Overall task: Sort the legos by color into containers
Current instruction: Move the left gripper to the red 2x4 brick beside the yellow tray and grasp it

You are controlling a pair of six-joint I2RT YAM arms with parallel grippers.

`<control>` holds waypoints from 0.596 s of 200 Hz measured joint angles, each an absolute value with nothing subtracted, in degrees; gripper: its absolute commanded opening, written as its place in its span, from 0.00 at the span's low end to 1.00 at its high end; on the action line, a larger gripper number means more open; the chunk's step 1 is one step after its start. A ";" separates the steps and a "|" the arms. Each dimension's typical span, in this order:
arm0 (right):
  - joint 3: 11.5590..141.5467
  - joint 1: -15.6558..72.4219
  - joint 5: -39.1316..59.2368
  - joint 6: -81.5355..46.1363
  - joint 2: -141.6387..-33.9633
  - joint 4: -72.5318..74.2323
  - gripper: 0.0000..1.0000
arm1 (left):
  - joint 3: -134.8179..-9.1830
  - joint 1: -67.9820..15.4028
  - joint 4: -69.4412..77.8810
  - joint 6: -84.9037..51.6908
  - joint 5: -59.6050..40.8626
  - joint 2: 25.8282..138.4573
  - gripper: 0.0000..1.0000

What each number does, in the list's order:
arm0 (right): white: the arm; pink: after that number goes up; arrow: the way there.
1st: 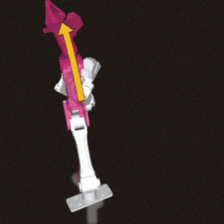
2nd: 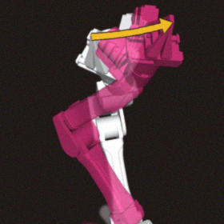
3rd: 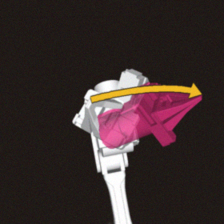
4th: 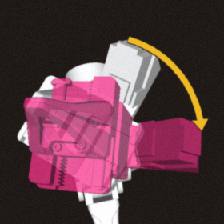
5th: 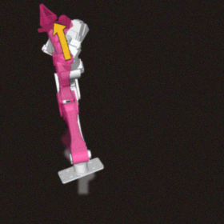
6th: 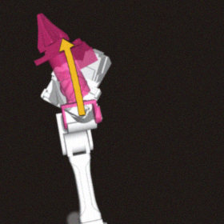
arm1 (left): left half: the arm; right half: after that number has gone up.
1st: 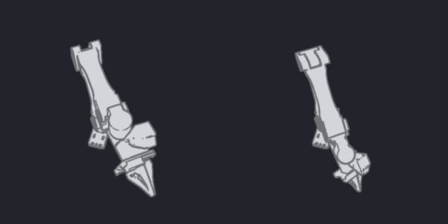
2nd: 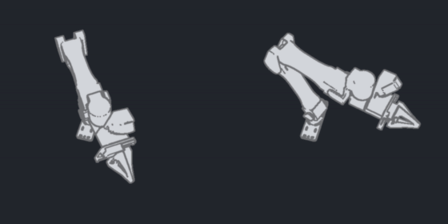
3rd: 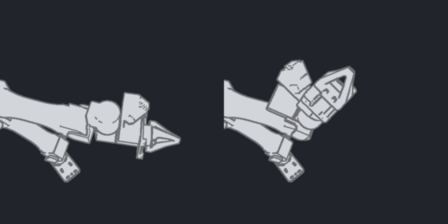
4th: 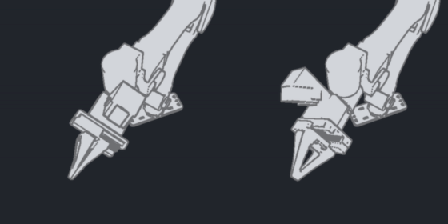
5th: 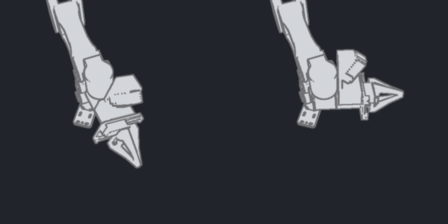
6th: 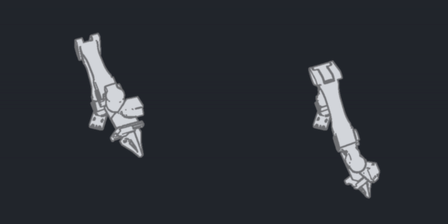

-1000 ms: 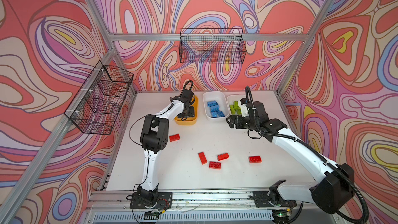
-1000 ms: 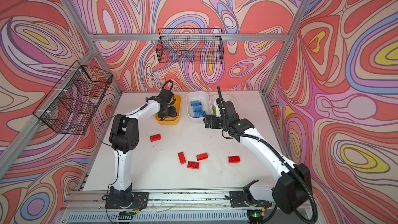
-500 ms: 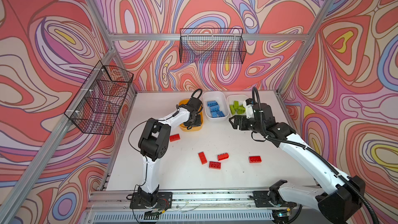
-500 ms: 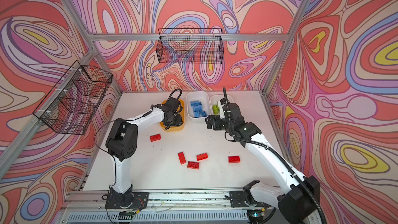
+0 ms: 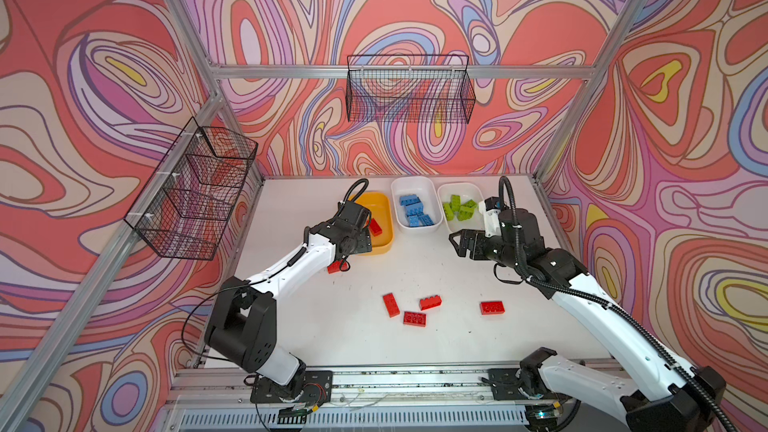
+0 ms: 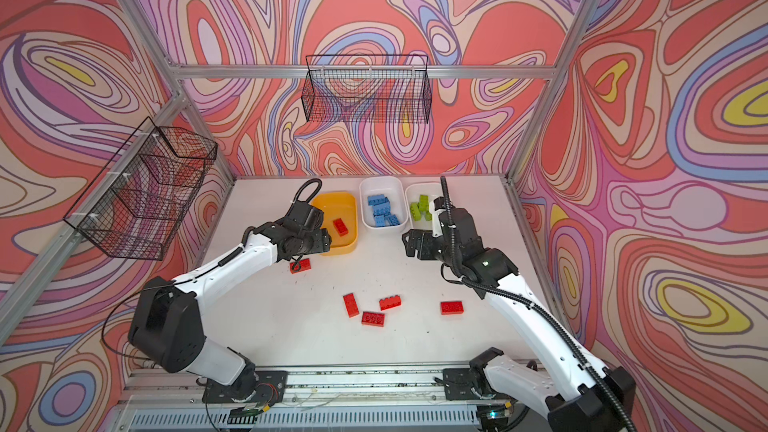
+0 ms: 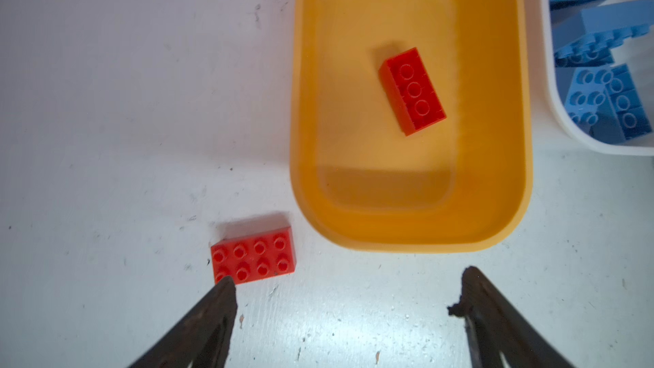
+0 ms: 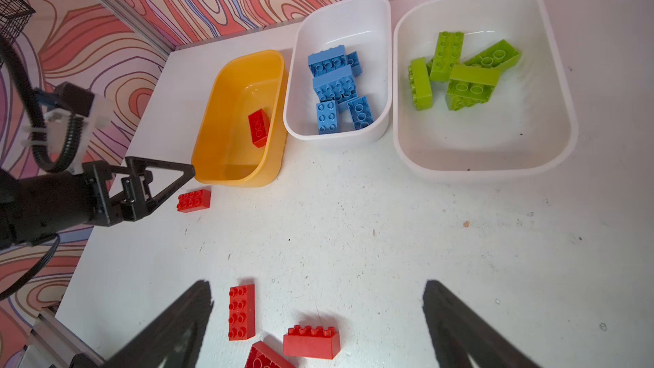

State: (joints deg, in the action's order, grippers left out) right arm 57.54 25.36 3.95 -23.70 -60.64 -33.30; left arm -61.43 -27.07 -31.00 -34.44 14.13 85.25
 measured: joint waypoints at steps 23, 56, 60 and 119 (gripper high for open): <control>56.21 25.36 4.34 -23.75 -60.45 -32.88 0.98 | -52.51 -27.07 -30.92 -38.17 16.43 79.64 0.89; 55.09 25.36 5.04 -23.83 -60.16 -32.60 0.98 | -46.59 -26.68 -30.50 -41.39 16.51 77.38 0.92; 55.05 25.36 5.13 -23.83 -60.12 -32.58 0.98 | -46.48 -26.57 -30.24 -41.63 16.32 77.43 0.92; 53.98 25.36 5.08 -23.75 -58.28 -32.64 0.98 | -46.74 -20.86 -24.14 -42.68 12.16 85.89 0.91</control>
State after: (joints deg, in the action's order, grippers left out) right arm 53.98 25.36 5.08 -23.75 -58.28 -32.64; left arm -46.74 -20.86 -24.14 -42.68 12.16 85.89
